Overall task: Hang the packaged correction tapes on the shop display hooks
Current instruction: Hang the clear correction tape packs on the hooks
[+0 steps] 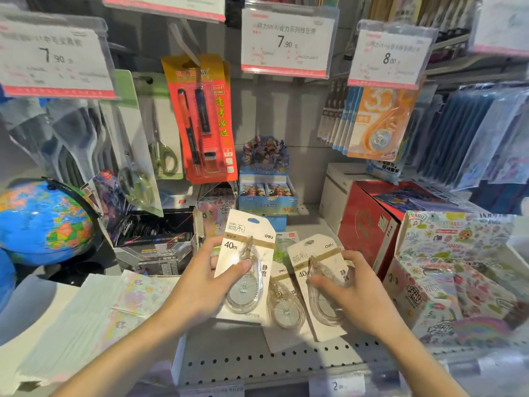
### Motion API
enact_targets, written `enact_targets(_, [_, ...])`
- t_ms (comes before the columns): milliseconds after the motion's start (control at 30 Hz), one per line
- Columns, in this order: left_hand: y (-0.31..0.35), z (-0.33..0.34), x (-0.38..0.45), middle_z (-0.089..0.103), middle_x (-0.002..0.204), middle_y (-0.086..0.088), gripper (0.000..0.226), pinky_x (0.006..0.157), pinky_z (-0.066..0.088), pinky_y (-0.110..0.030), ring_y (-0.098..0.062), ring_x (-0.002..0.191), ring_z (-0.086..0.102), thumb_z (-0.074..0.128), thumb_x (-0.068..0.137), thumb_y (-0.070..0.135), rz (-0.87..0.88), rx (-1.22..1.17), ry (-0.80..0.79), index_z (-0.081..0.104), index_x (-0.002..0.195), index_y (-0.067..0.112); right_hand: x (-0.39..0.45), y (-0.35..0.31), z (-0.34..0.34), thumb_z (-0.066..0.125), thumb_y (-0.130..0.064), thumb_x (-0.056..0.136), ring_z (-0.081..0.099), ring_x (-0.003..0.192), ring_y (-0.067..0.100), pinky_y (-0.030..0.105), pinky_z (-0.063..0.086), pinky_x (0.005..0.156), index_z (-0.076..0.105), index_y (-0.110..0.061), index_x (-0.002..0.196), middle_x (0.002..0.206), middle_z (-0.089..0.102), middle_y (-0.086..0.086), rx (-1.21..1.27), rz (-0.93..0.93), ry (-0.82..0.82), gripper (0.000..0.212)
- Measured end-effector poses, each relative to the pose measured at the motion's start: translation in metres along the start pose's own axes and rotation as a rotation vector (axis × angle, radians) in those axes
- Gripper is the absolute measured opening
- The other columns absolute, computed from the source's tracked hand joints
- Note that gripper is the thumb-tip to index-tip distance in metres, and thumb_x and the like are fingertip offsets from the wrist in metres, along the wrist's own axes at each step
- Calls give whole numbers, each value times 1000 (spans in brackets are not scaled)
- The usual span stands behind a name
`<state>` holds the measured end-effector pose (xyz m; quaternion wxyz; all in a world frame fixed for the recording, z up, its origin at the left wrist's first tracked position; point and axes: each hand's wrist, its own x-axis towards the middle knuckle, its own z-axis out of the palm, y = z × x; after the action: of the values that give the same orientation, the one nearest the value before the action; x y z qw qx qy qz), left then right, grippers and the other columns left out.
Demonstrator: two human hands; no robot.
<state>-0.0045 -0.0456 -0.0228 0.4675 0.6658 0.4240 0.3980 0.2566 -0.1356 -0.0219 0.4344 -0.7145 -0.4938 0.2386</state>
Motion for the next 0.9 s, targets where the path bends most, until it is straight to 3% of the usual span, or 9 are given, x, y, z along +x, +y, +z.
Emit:
enact_targets(67, [6, -7, -1, 81, 105, 13, 40, 94, 58, -42, -10, 98, 77, 76, 91, 32, 36, -25, 2, 53, 121, 46, 1, -11, -3, 85, -27, 85, 77, 81, 16, 34, 60, 76, 56, -22, 125, 101, 82, 1, 199, 60, -43, 50])
enact_targets(133, [15, -12, -2, 80, 111, 10, 41, 101, 54, -47, -15, 107, 74, 78, 88, 38, 81, -62, 4, 56, 121, 51, 1, -23, -6, 79, -14, 90, 81, 90, 20, 32, 62, 76, 61, -16, 125, 101, 84, 2, 389, 100, -117, 40])
enact_targets(267, [39, -15, -2, 79, 116, 8, 44, 102, 53, -49, -17, 110, 74, 78, 86, 40, 190, -94, 3, 57, 125, 46, 3, -47, -20, 72, -6, 94, 80, 100, 24, 44, 60, 92, 64, -19, 126, 109, 82, 4, 434, 41, -143, 36])
enact_targets(333, [53, -12, 0, 79, 115, 10, 44, 97, 55, -44, -14, 107, 75, 77, 88, 36, 245, -94, 18, 57, 126, 44, 5, -57, -32, 73, -8, 94, 79, 101, 20, 40, 61, 89, 64, -25, 126, 110, 82, -1, 398, -56, -113, 38])
enact_targets(433, [77, -5, 5, 77, 115, 19, 46, 88, 57, -26, -3, 107, 73, 74, 86, 36, 325, -49, 47, 56, 128, 44, 12, -71, -53, 78, -14, 90, 79, 97, 12, 29, 64, 76, 63, -25, 125, 108, 82, -7, 338, -204, -44, 40])
enact_targets(567, [110, 15, 11, 76, 114, 24, 42, 80, 55, -18, 2, 105, 72, 74, 93, 27, 374, 46, 96, 56, 122, 50, 23, -76, -90, 80, -19, 88, 79, 95, 18, 46, 63, 81, 65, -29, 117, 106, 82, -5, 369, -320, 33, 34])
enact_targets(667, [133, 37, 15, 71, 112, 35, 40, 77, 52, -9, 10, 102, 69, 74, 92, 26, 413, 123, 160, 56, 121, 47, 31, -71, -120, 79, -25, 89, 80, 93, 17, 47, 63, 80, 66, -37, 112, 107, 81, -8, 367, -388, 27, 29])
enact_targets(767, [157, 59, 15, 65, 112, 44, 41, 77, 51, -6, 15, 101, 66, 74, 92, 31, 431, 212, 200, 53, 121, 51, 42, -68, -146, 79, -26, 89, 78, 95, 9, 40, 62, 82, 65, -35, 114, 106, 81, -12, 365, -456, 50, 30])
enact_targets(900, [179, 78, 16, 66, 110, 42, 46, 70, 47, -2, 15, 96, 66, 74, 92, 30, 423, 268, 272, 53, 130, 43, 57, -70, -172, 76, -27, 93, 78, 93, 6, 29, 61, 73, 63, -35, 117, 105, 80, -15, 408, -508, -1, 29])
